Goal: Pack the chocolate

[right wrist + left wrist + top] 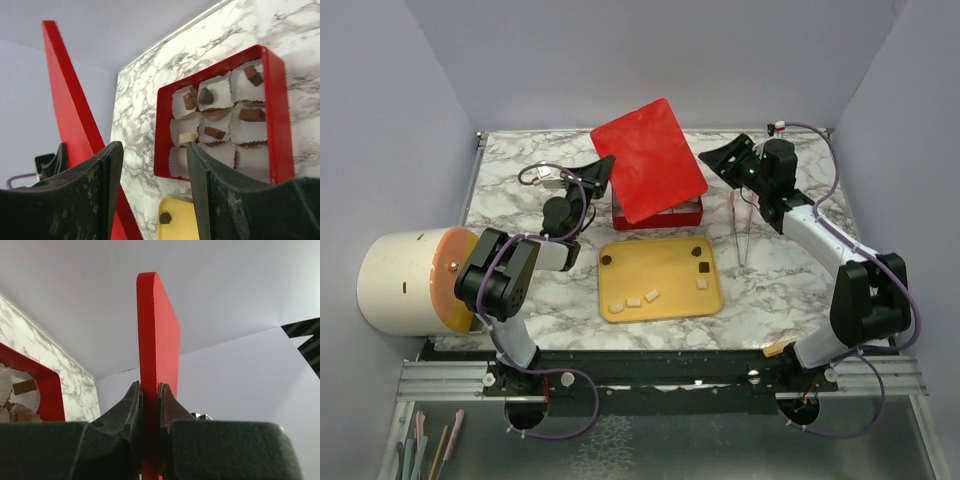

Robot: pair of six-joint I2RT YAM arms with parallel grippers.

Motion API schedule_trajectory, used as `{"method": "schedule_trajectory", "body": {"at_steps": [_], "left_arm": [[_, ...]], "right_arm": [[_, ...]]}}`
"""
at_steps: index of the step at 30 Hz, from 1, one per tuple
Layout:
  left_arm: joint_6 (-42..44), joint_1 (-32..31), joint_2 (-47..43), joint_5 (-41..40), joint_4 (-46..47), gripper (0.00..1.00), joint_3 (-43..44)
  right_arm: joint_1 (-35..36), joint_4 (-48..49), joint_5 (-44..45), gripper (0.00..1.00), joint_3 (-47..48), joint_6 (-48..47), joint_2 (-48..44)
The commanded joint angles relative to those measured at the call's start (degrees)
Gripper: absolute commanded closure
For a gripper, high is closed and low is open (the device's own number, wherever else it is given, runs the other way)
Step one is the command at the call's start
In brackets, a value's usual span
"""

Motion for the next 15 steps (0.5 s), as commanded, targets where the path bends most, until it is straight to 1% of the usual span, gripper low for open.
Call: {"method": "schedule_trajectory", "body": {"at_steps": [1,7,10,15], "left_arm": [[-1.84,0.28,-2.55,-5.17,3.48,1.0,-0.24],[-1.26,-0.56,-3.44,-8.9,-0.58,1.0,0.16],[-0.45,-1.26,-3.84,-11.04,-3.11,1.0,0.96],[-0.59,-2.95,-3.52,-15.2,-6.76,1.0,2.16]], "right_arm": [[-0.42,0.6,8.73,0.41,-1.95,1.97,-2.56],[-0.4,2.99,12.5,0.41,-6.23,5.21,-5.72],[-0.41,3.99,11.6,0.42,-8.08,6.28,-6.99],[-0.4,11.94,9.21,0.42,-15.81,11.83,-9.52]]}}
